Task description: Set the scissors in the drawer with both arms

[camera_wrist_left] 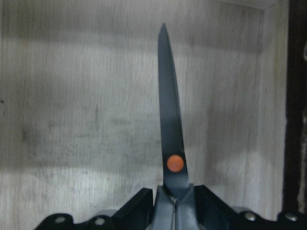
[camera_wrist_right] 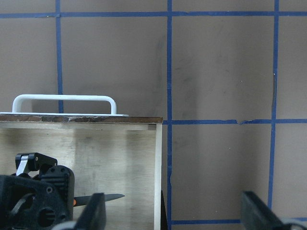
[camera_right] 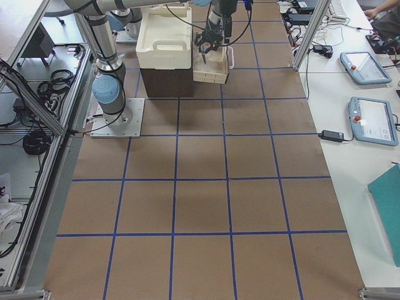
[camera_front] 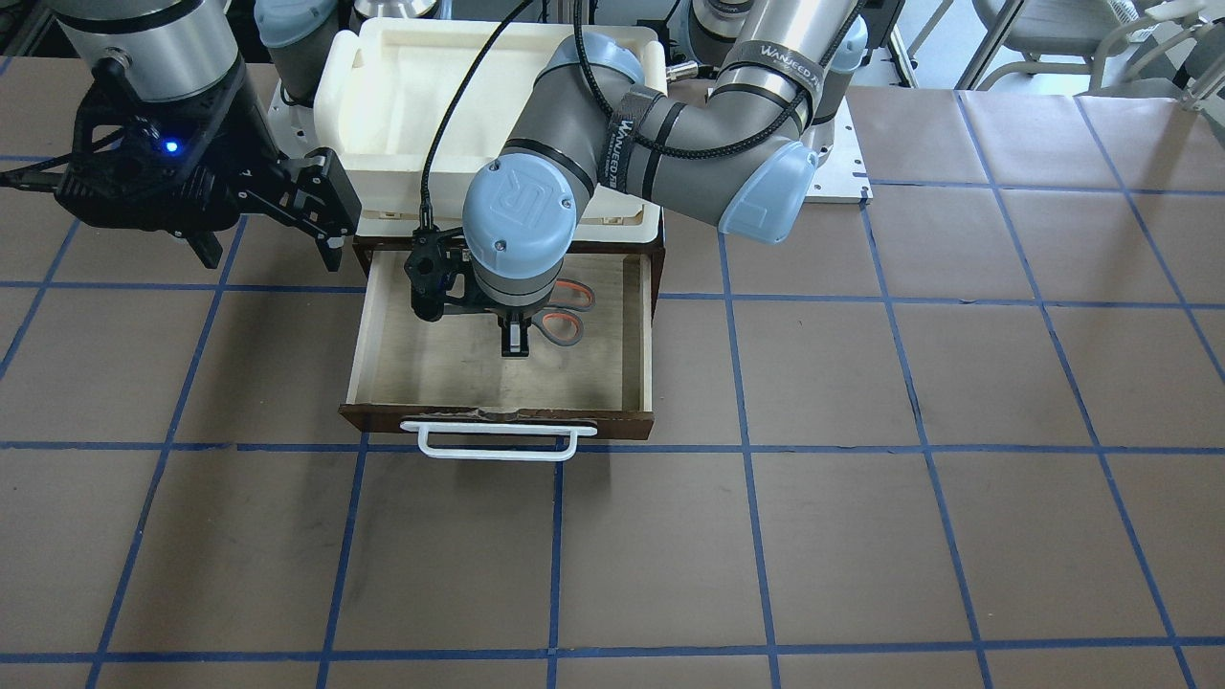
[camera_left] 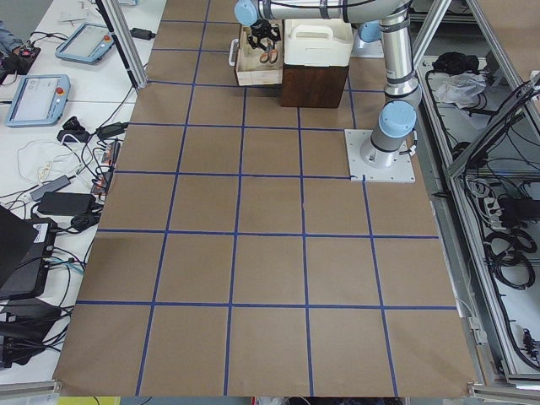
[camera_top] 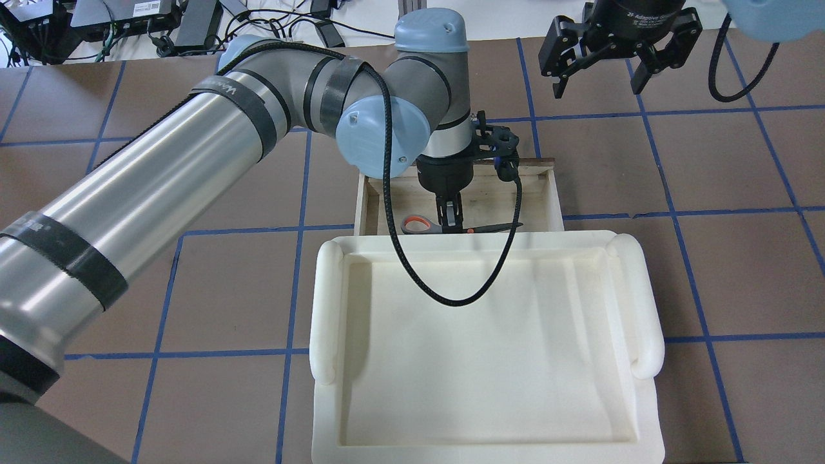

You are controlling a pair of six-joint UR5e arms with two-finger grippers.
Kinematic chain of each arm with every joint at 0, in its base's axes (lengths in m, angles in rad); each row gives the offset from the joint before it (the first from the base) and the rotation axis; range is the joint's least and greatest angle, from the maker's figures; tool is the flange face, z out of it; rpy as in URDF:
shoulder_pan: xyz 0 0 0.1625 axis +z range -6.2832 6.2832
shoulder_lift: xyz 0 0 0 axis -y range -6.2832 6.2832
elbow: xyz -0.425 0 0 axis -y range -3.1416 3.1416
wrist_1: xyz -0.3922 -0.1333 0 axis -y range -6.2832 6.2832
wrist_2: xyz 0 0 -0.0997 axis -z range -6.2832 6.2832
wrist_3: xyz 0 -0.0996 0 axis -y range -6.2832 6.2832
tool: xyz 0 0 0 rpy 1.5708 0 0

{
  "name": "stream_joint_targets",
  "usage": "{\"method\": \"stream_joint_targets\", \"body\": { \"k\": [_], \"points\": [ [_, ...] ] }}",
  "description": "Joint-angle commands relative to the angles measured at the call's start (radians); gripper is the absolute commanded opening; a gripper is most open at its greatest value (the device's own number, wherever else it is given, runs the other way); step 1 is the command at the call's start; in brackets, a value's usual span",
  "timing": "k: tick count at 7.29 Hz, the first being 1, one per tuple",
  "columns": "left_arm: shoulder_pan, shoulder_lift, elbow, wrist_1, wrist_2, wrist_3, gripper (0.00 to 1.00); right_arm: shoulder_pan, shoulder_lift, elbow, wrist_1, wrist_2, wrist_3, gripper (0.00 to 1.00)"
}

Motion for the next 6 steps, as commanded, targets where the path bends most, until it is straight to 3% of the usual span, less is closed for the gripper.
{"method": "stream_joint_targets", "body": {
  "k": [1,2,6],
  "points": [
    [0.000,-0.001,0.000,-0.001,-0.033,-0.012,0.83,0.000,-0.002,0.001,0.000,0.000,-0.001,1.00],
    [0.000,0.002,0.000,0.002,-0.050,-0.017,0.99,0.000,0.000,0.001,-0.002,0.000,-0.001,1.00],
    [0.021,0.057,0.012,0.006,-0.044,-0.034,1.00,0.001,-0.002,0.001,0.000,0.000,0.004,1.00]
  ]
}}
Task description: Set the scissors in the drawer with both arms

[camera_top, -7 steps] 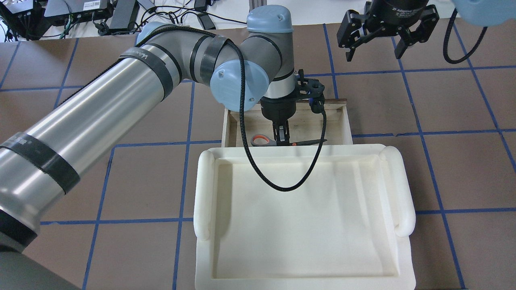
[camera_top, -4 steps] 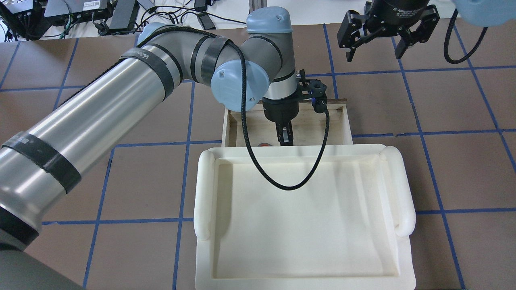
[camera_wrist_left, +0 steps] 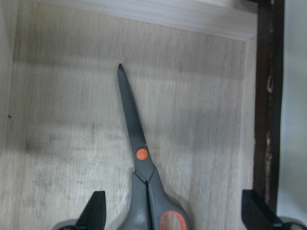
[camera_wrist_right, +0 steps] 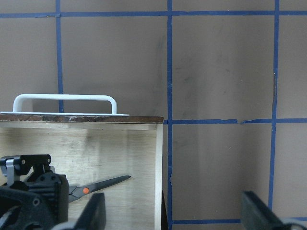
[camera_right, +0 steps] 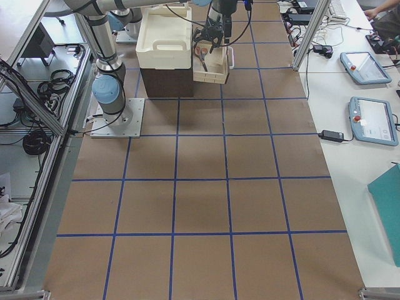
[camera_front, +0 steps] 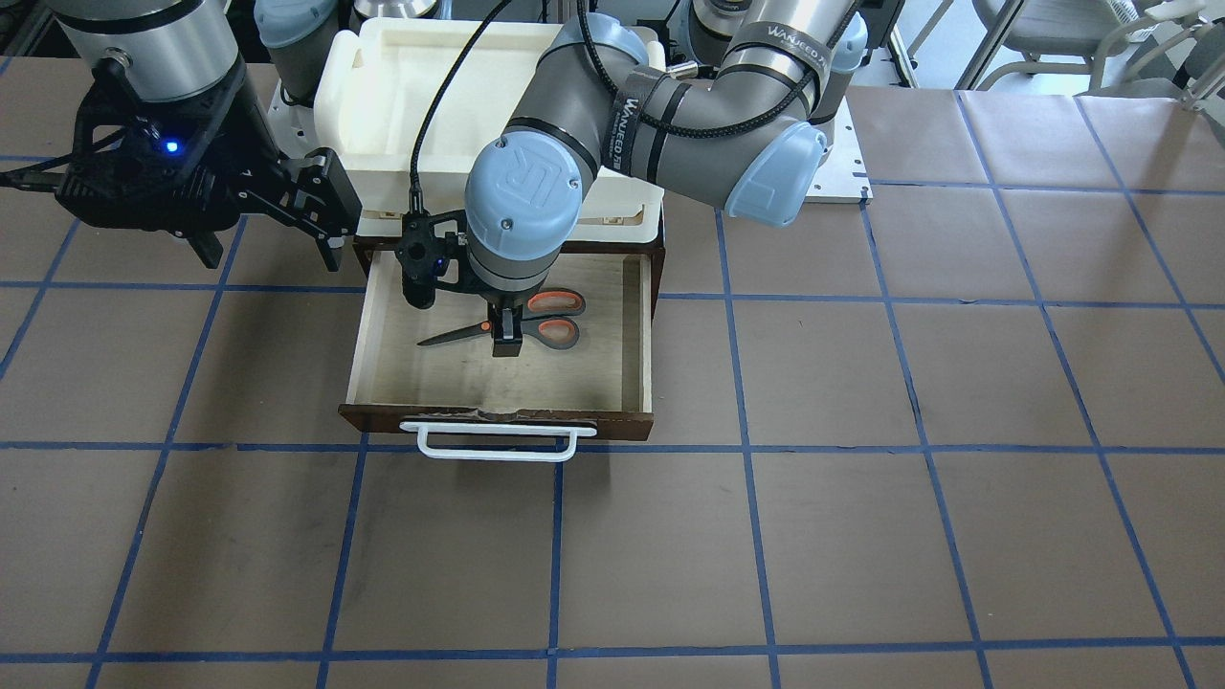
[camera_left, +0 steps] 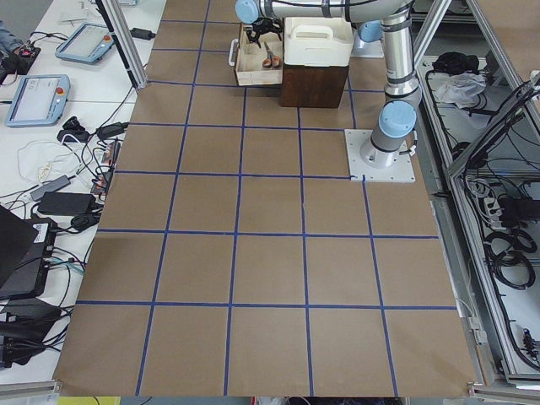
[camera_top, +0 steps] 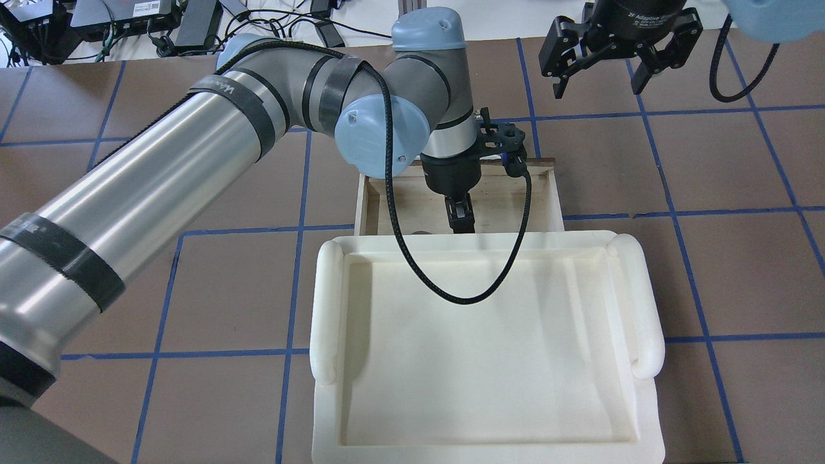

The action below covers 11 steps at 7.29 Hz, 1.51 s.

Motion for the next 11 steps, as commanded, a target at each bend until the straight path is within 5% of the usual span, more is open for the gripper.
{"method": "stream_joint_targets", "body": {
  "k": [1,3,5,11],
  "points": [
    [0.059,0.067,0.010,0.000,0.021,-0.053,1.00,0.001,-0.002,0.000,0.000,-0.004,0.006,1.00],
    [0.166,0.156,0.001,0.006,0.041,-0.203,1.00,0.005,-0.002,0.000,0.003,-0.002,0.009,1.00],
    [0.296,0.241,-0.015,-0.004,0.156,-0.224,1.00,0.005,0.000,0.000,0.003,-0.002,0.007,1.00],
    [0.469,0.458,-0.096,0.048,0.313,-0.985,1.00,0.001,0.000,0.000,0.003,-0.016,-0.005,1.00]
  ]
}}
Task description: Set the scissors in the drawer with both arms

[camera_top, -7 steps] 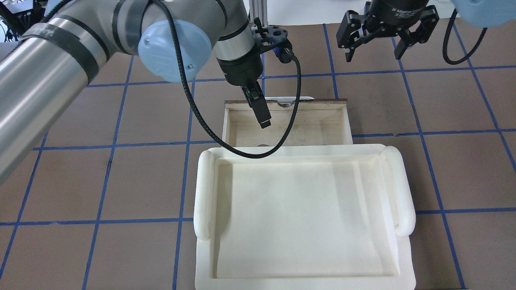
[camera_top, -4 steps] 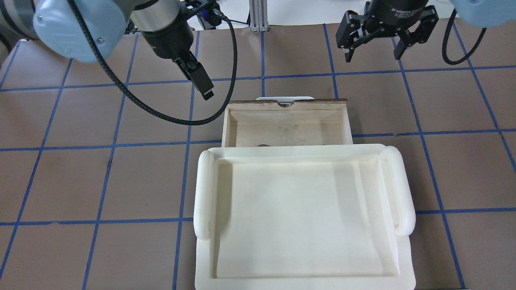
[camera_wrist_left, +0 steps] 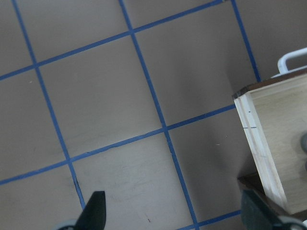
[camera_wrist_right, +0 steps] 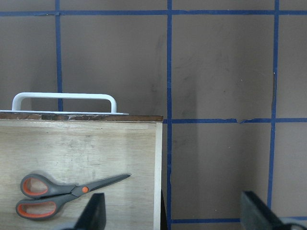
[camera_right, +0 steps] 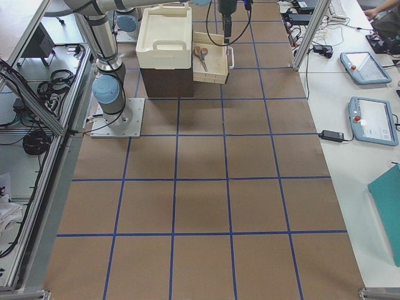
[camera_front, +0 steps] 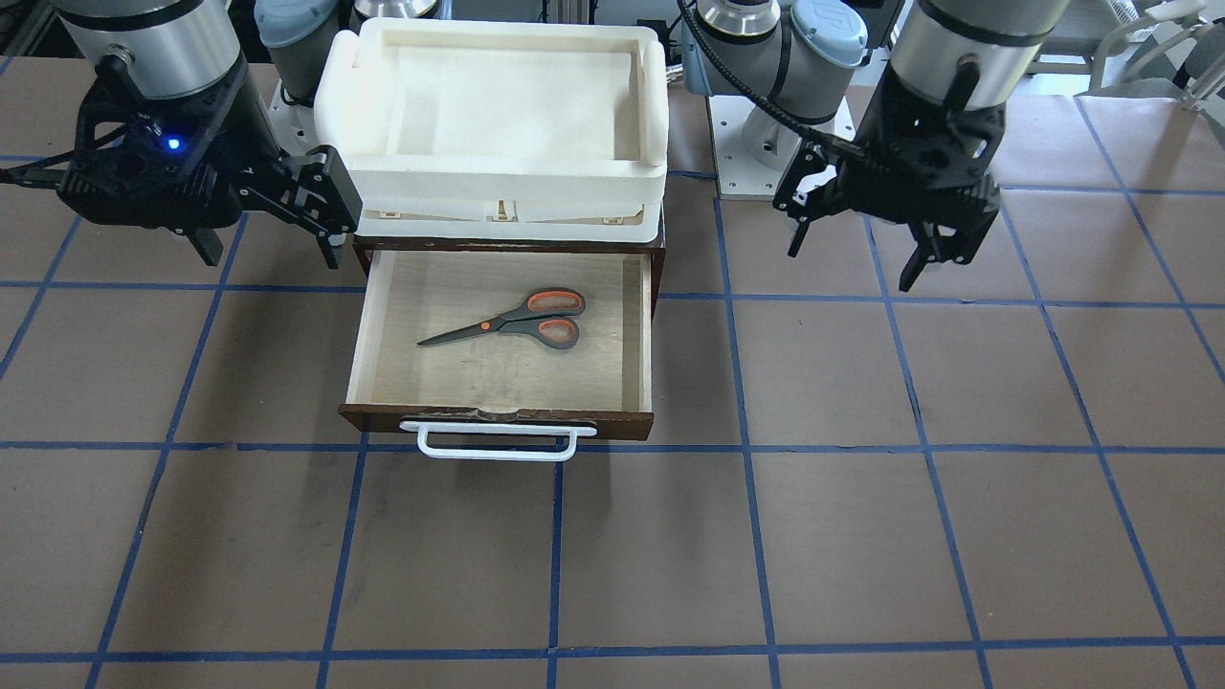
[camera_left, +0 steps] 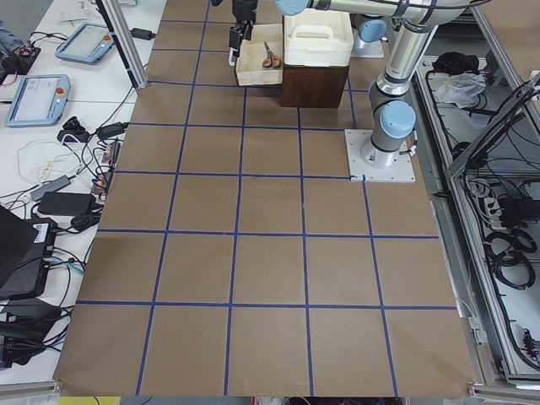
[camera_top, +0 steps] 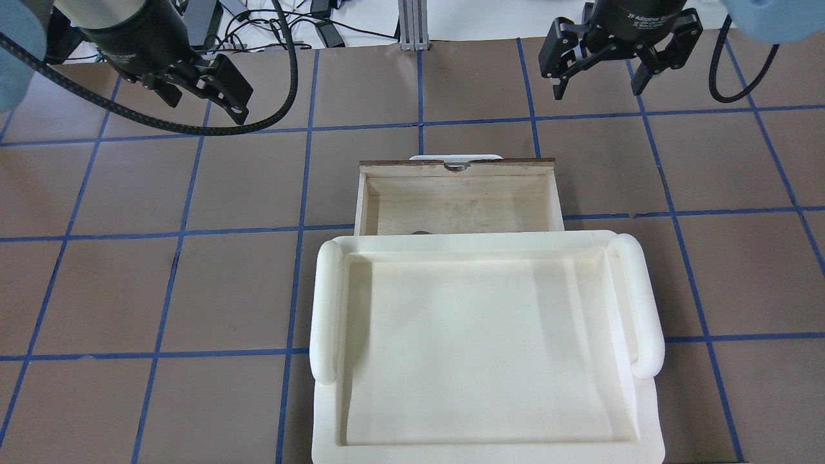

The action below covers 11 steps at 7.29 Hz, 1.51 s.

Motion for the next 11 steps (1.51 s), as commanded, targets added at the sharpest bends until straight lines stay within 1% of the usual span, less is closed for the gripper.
{"method": "stream_joint_targets", "body": {
  "k": [1,2,4,5,6,11],
  "points": [
    [0.027,0.041,-0.025,-0.007,0.019,-0.241,1.00,-0.001,0.000,0.002,0.000,-0.004,-0.002,1.00],
    [0.031,0.053,-0.047,-0.009,0.019,-0.256,1.00,0.000,0.000,0.000,0.000,-0.002,-0.002,1.00],
    [0.029,0.077,-0.061,-0.088,-0.004,-0.282,1.00,0.000,0.000,0.002,0.000,0.002,-0.002,1.00],
    [0.029,0.074,-0.056,-0.089,-0.006,-0.290,1.00,0.000,0.000,0.002,0.000,-0.001,-0.002,1.00],
    [0.029,0.053,-0.041,-0.085,-0.006,-0.344,1.00,0.000,0.000,0.002,0.002,0.004,0.002,1.00],
    [0.029,0.059,-0.052,-0.085,-0.004,-0.339,1.00,0.000,0.000,0.002,0.003,0.004,0.010,1.00]
  ]
}}
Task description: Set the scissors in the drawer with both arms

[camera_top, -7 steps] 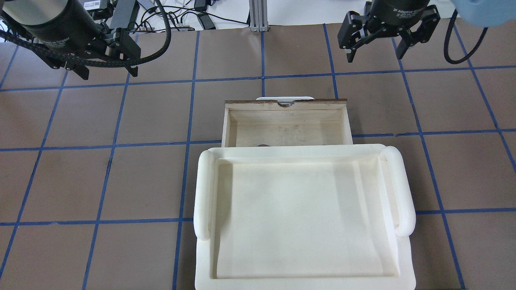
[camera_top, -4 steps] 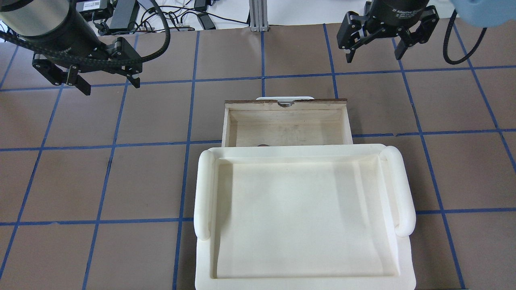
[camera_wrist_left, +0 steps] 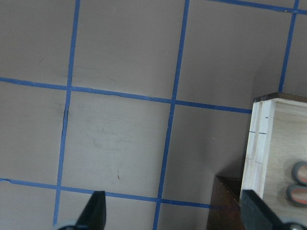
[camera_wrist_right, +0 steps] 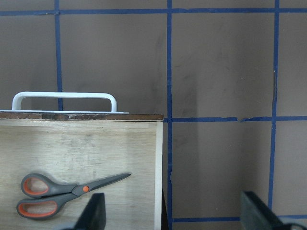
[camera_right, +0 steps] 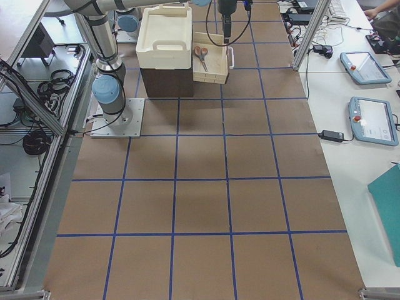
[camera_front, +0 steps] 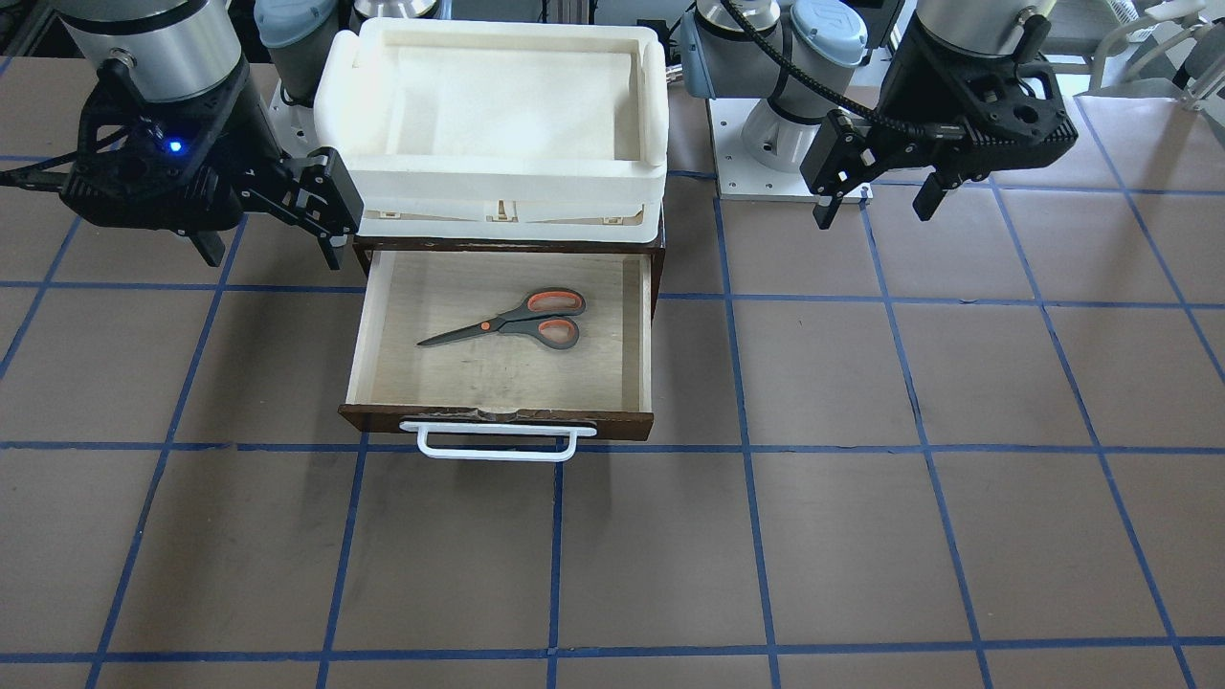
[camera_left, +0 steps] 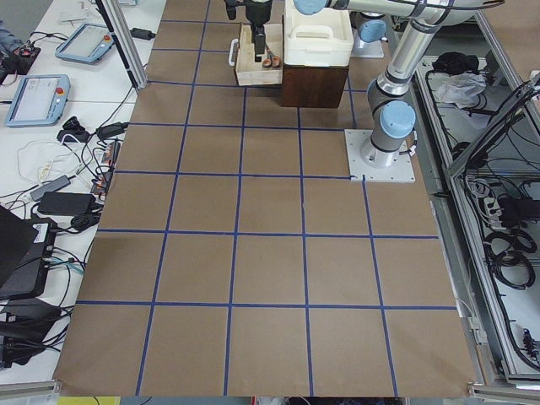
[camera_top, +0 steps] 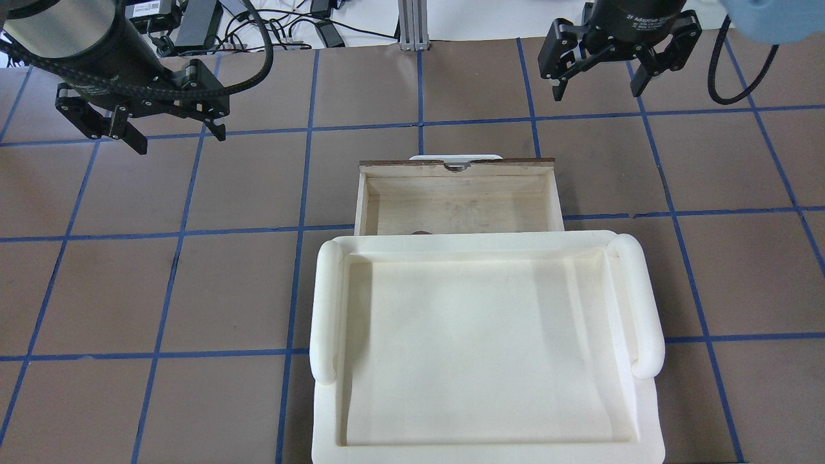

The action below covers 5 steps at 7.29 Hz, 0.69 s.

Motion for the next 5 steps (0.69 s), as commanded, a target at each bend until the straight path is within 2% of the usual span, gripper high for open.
{"method": "stream_joint_targets", "body": {
  "k": [1,3,5],
  "points": [
    [0.000,0.003,-0.002,0.002,0.000,0.002,1.00,0.000,0.000,0.000,0.002,0.000,0.002,1.00],
    [0.000,-0.002,-0.005,0.000,0.000,0.139,1.00,0.000,0.000,0.006,0.004,0.000,0.002,1.00],
    [0.000,-0.002,-0.005,0.000,-0.001,0.141,1.00,0.000,-0.006,0.017,-0.001,0.000,0.004,1.00]
  ]
}}
